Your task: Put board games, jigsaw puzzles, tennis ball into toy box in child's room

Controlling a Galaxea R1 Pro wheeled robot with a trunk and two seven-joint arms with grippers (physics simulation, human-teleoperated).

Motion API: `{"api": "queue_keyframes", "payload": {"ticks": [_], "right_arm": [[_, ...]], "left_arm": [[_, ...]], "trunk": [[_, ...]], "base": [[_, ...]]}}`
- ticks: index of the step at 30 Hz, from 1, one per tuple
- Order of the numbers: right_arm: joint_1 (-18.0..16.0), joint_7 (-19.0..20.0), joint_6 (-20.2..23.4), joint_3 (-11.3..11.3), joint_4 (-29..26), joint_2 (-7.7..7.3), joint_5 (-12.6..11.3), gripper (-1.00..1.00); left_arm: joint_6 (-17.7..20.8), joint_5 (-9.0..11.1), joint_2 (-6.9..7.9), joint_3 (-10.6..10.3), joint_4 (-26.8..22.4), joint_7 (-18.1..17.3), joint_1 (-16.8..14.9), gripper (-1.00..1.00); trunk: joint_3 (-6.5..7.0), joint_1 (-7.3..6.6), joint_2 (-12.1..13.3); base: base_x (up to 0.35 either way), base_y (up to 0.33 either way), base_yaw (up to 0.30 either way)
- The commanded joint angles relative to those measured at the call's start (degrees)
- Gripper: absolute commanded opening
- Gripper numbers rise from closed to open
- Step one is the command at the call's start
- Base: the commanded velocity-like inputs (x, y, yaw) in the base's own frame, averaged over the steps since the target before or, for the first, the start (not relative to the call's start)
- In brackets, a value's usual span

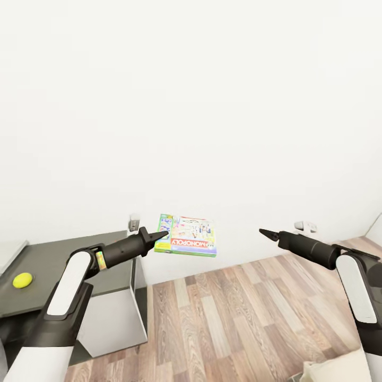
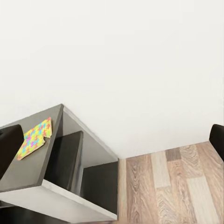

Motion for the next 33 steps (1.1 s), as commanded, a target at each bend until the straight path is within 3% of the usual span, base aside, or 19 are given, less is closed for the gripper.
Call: {"api": "queue_keyframes", "payload": {"ticks": [1,33], "right_arm": [[-0.05,0.59,0.25,-0.1,-0.03,-0.01,0.47,1.0],[-0.03,0.66,0.17,-0.09,-0.03,-0.01,0.47,1.0]], "left_arm": [[0.08,0.82,0.02,-0.04,-0.02,0.35,-0.08,-1.0],[0.0,0.82,0.02,0.02,-0.02,0.37,-0.04,-1.0]], "trunk": [[-0.09,0.04,-0.13],[0.98,0.04,-0.13]], "base": [[0.0,0.0,0.269],[0.0,0.0,0.272]]}}
